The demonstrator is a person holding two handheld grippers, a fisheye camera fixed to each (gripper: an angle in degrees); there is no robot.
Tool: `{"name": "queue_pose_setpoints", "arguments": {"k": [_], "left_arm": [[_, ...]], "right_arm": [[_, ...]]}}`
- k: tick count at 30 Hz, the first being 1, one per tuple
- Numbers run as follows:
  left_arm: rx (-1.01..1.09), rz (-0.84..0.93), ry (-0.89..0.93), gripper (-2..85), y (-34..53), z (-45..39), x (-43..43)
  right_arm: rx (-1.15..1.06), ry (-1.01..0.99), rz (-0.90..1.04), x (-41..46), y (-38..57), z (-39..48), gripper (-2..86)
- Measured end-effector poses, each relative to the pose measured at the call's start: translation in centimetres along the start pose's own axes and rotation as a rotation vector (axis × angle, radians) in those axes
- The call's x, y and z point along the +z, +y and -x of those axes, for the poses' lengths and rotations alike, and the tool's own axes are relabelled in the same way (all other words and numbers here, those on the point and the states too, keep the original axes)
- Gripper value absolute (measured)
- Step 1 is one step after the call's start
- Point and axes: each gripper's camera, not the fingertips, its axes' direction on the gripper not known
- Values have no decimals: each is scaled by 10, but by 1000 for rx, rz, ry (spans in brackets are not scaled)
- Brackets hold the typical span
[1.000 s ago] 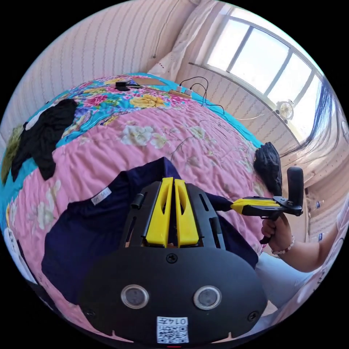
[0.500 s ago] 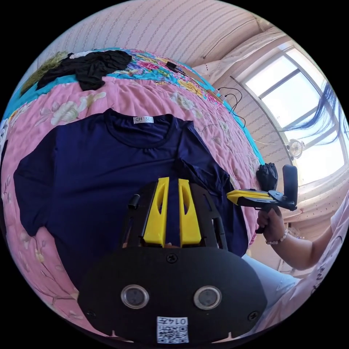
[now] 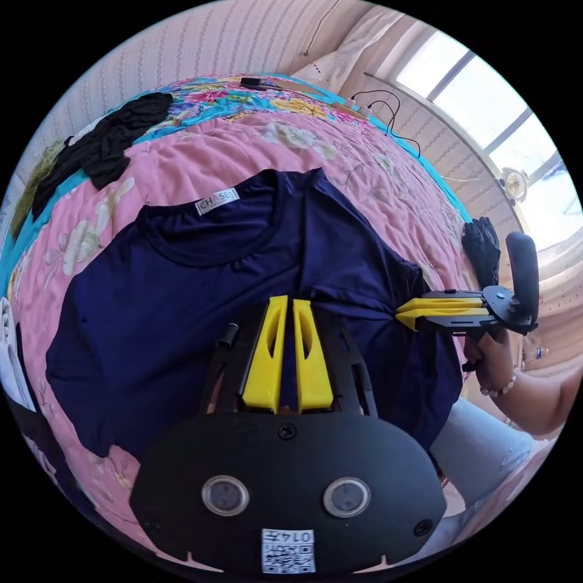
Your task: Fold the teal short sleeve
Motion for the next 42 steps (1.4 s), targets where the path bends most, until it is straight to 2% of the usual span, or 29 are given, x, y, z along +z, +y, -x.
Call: {"name": "queue_pose_setpoints", "arguments": {"k": [3, 7, 9, 11, 12, 14, 18, 24, 25, 27, 30, 35, 38, 42], "left_arm": [[-35, -7, 22, 50, 23, 13, -14], [-243, -131, -20, 59, 78, 51, -68], [-384, -193, -124, 48, 111, 73, -92], [-551, -241, -345, 37, 152, 98, -116], [-580, -250, -374, 38, 161, 105, -120], [-677, -273, -369, 52, 189, 131, -125], [-753, -264, -265, 69, 214, 161, -114], [-688, -294, -220, 60, 240, 175, -112], [-687, -301, -208, 55, 244, 178, -113], [-674, -299, -203, 41, 249, 182, -116], [-641, -292, -171, 3, 254, 187, -121], [-542, -368, -173, -9, 256, 176, -152], [-401, -431, -166, -9, 251, 153, -170], [-274, -397, -160, -2, 240, 127, -164]], "right_arm": [[-14, -1, 20, 3, -5, 9, 22], [-93, -12, 7, -6, -23, 35, 20], [-149, -85, 33, 0, -41, 52, 18], [-264, -196, 116, 24, -73, 85, 16], [-298, -205, 132, 31, -82, 96, 16], [-465, -228, 158, 55, -117, 151, 18], [-600, -286, 175, 97, -164, 233, 26], [-640, -185, 218, 174, -215, 325, 76], [-634, -119, 285, 197, -220, 333, 72], [-625, -66, 264, 209, -225, 335, 39], [-556, -174, 257, 198, -233, 322, 13], [-422, -334, 46, 119, -223, 257, 7], [-356, -386, -13, 78, -210, 213, 7], [-341, -354, 7, 56, -192, 175, 13]]}}
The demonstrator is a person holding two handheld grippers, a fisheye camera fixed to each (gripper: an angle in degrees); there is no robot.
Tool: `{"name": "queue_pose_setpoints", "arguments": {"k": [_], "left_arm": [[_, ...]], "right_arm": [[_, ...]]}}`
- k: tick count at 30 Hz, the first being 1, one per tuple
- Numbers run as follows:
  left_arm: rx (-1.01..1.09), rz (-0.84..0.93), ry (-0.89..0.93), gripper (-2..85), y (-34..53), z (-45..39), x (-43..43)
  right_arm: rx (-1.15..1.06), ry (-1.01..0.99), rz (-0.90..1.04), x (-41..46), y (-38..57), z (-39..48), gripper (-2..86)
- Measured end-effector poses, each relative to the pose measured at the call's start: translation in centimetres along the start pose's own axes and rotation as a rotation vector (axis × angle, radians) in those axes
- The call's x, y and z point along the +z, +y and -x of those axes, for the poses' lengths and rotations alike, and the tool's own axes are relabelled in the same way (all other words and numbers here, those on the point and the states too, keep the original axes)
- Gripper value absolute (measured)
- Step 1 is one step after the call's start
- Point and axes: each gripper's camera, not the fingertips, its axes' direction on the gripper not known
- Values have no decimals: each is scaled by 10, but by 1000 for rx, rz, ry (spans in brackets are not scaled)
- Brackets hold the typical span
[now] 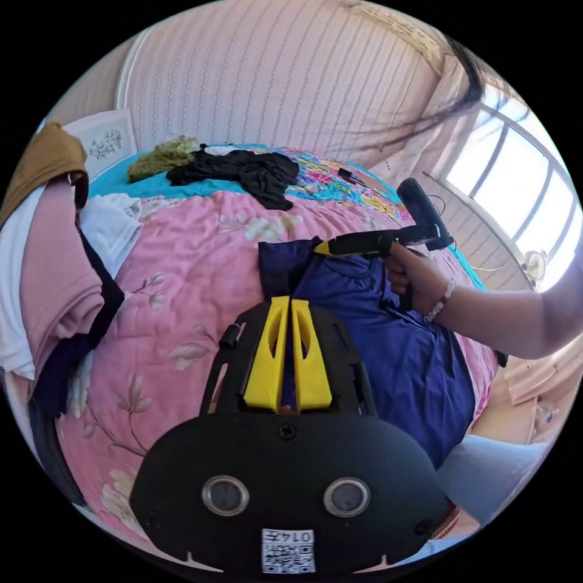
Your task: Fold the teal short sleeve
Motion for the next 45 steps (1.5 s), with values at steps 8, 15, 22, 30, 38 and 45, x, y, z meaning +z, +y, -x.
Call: {"name": "queue_pose_setpoints", "arguments": {"k": [8, 15, 22, 30, 38, 45], "left_arm": [[25, 89, 86, 62, -2, 8, 6], [-52, 67, 75, 71, -59, 60, 36], [-124, 308, 63, 38, -91, 62, 109], [-104, 244, 66, -9, -95, 60, 76], [-56, 29, 87, -10, -125, 36, 11], [11, -47, 196, -10, -36, 18, -58]], "right_arm": [[92, 92, 26, -63, 49, -32, 70], [211, 449, -89, -155, 69, -68, 99], [325, 395, 0, -174, 69, -111, 69], [272, 307, -35, -246, 91, -105, 8], [180, 330, -189, -337, 93, -69, 5], [59, 238, -235, -362, 185, -17, 5]]}}
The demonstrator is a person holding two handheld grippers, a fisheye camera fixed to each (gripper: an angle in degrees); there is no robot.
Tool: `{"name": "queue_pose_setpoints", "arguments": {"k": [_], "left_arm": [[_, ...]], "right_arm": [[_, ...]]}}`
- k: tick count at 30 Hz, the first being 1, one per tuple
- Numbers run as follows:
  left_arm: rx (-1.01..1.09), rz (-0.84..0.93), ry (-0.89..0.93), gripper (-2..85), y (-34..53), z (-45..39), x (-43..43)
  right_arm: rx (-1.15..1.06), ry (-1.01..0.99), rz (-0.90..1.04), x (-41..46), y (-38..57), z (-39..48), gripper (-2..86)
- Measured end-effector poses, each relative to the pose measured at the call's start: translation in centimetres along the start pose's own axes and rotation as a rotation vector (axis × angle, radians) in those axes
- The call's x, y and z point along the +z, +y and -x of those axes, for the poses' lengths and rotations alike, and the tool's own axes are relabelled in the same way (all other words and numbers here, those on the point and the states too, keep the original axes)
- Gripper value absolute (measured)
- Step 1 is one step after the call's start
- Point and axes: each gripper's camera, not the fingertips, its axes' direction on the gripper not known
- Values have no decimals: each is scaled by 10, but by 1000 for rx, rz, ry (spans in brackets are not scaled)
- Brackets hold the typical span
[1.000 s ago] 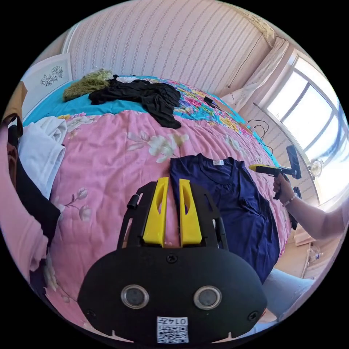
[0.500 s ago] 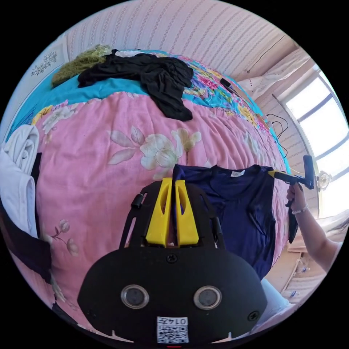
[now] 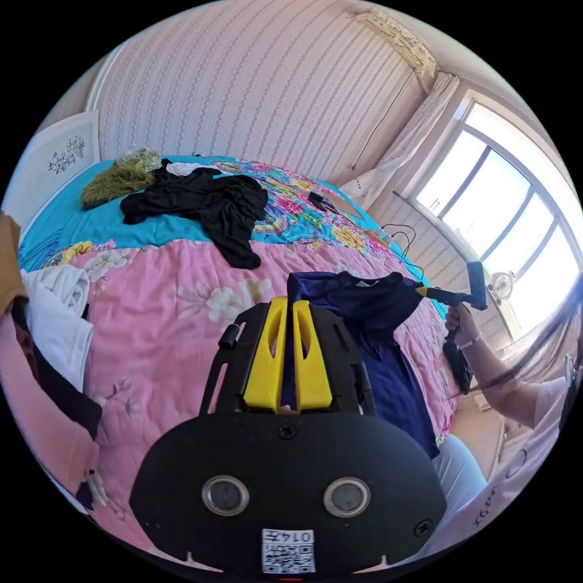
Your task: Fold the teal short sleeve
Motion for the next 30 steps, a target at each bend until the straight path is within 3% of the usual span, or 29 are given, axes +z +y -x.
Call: {"name": "queue_pose_setpoints", "arguments": {"k": [5, 8, 14, 18, 22, 30], "left_arm": [[74, 15, 16, -10, 113, -44, -63], [-12, 38, 40, -10, 176, -58, -82], [-71, 158, -121, -10, 270, -100, -95], [-102, 189, -186, -10, 298, -121, -96], [-176, 185, -184, -10, 315, -123, -104], [-183, 213, -154, -10, 342, -129, -110]], "right_arm": [[2, -39, -12, -43, 119, 29, 5], [114, -71, -44, -59, 185, 41, 5], [341, -73, 87, -48, 280, 48, 5], [425, -79, 100, -47, 311, 53, 5], [351, 38, 187, -44, 319, 65, 6], [298, 55, 267, -35, 348, 64, 6]]}}
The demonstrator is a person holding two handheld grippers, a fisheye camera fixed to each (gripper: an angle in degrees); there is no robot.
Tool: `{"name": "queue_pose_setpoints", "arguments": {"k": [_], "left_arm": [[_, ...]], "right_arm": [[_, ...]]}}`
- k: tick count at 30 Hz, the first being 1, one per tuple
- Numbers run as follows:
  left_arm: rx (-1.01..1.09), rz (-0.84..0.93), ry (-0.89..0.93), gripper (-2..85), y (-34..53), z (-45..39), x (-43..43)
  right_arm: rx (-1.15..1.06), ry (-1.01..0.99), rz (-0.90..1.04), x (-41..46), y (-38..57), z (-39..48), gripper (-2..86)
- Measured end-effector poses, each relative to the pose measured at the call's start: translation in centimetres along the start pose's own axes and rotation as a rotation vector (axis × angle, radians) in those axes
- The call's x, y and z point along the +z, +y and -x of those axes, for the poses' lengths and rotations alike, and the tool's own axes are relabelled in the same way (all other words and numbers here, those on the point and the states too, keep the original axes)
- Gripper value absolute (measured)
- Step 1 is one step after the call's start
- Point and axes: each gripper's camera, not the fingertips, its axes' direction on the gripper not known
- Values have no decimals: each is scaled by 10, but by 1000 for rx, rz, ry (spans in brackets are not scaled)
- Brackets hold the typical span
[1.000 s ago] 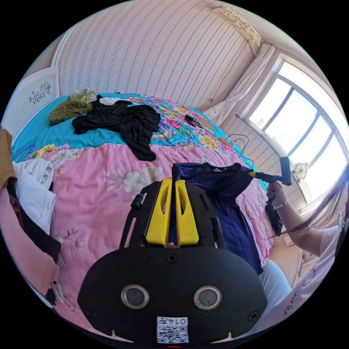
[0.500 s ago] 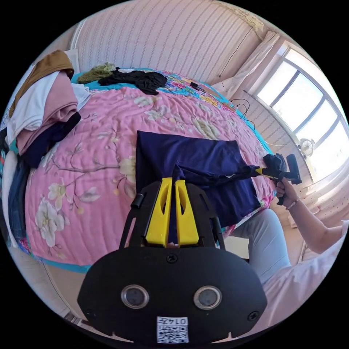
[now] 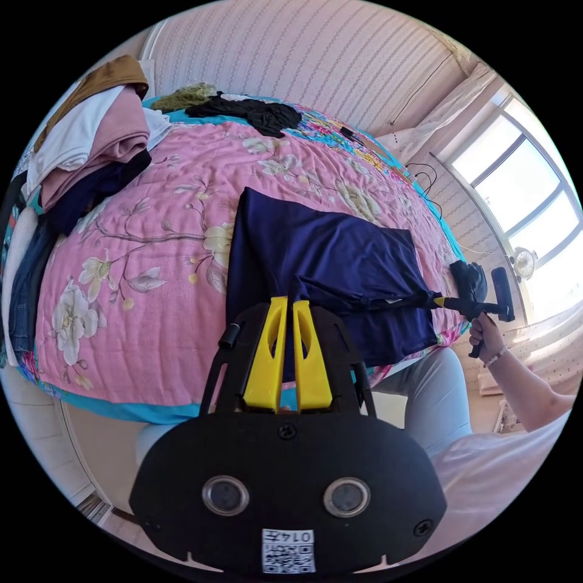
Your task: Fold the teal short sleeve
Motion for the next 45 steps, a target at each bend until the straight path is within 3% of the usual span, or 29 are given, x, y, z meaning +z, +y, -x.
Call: {"name": "queue_pose_setpoints", "arguments": {"k": [17, 27, 34, 37, 43, 45], "left_arm": [[83, 28, -5, -9, 75, -13, -7], [5, 56, 13, 14, 114, -16, -8], [29, -5, -96, -4, 144, -53, -33], [77, -33, -55, -8, 148, -83, -25], [88, 136, -129, -10, 146, -116, 35], [66, 162, -126, -10, 145, -119, 45]], "right_arm": [[-35, -23, 2, 60, 73, 5, 6], [-25, 28, 78, 109, 108, 20, 7], [-153, 117, 22, 132, 109, 77, 0], [-225, 169, 81, 167, 102, 104, -3], [-294, 429, 336, 260, 104, 126, -5], [-329, 474, 332, 273, 107, 134, -6]]}}
